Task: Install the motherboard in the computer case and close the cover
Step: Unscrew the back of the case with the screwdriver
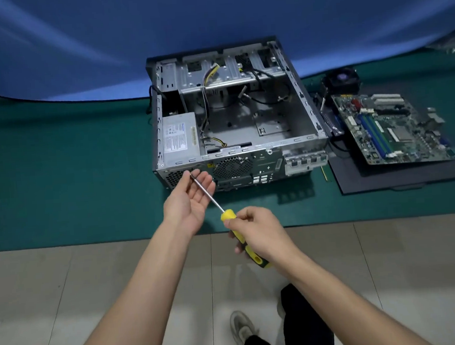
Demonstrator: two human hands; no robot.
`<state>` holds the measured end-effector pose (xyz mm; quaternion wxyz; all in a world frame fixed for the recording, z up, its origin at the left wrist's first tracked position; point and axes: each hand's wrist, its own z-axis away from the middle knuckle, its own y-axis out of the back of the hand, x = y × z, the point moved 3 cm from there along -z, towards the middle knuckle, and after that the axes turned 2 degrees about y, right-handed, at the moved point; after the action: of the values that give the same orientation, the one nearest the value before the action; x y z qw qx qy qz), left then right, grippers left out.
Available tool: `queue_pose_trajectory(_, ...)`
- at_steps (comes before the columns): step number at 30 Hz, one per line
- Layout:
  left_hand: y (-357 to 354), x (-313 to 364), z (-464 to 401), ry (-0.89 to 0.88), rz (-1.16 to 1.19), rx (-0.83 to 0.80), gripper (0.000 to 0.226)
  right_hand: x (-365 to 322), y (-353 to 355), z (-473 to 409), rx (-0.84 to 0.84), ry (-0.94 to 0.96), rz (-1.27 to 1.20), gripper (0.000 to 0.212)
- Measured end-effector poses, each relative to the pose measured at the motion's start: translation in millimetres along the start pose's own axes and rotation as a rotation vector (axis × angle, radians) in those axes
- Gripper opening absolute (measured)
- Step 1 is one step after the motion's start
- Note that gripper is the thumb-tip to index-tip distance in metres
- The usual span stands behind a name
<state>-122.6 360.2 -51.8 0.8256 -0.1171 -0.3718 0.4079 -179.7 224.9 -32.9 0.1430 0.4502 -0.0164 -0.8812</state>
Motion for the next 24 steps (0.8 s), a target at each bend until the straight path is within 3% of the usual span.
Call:
queue_pose_trajectory(7,-1,1,-5,0.097,-0.122,-0.023,0.026,20,-25,2,0.070,0.011,-0.166,0.018)
queue_pose_trajectory(24,-14,12,-15,0.092,-0.362,-0.017,0.029,20,-43,-3,0.136,0.018,-0.327,0.016)
